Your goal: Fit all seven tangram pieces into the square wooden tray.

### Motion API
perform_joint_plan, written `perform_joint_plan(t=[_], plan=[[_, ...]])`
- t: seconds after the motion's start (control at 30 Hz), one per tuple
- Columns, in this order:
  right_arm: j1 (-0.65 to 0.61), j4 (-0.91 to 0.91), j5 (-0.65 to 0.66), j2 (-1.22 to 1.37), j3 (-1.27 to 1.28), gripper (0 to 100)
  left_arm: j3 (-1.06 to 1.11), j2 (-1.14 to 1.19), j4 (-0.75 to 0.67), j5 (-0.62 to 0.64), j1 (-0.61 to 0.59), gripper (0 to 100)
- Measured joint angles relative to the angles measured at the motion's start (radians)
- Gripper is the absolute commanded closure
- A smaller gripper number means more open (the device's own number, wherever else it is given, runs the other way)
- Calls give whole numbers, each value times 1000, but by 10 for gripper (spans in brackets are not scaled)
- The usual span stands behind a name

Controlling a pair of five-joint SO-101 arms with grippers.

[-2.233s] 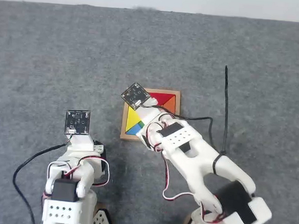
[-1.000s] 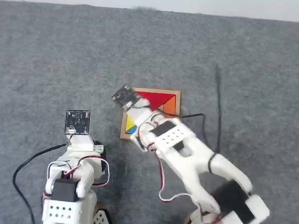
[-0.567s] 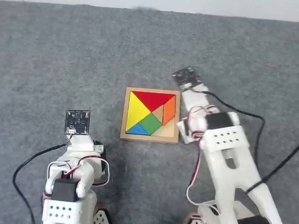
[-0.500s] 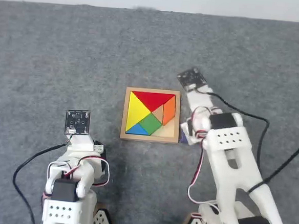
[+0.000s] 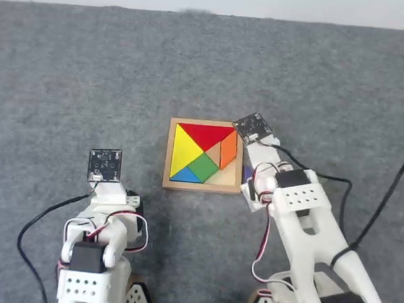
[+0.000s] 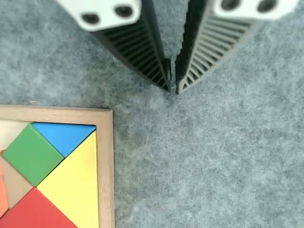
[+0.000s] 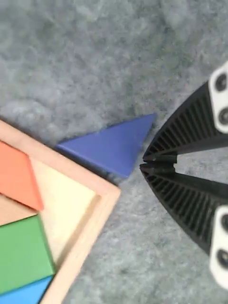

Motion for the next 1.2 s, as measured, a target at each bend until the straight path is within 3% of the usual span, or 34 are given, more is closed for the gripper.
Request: perform_joint_plan(t=[0.07,0.27,0.6,1.2], plan=[[-5,-35,-2,0,6,980,0,0,0,0,0,986],[-6,-97,-2,0,6,822,0,0,0,0,0,986],[-157,-109,0,0,69,832,0,0,0,0,0,986],[-103,-130,15,117,43,829,0,0,0,0,0,986]])
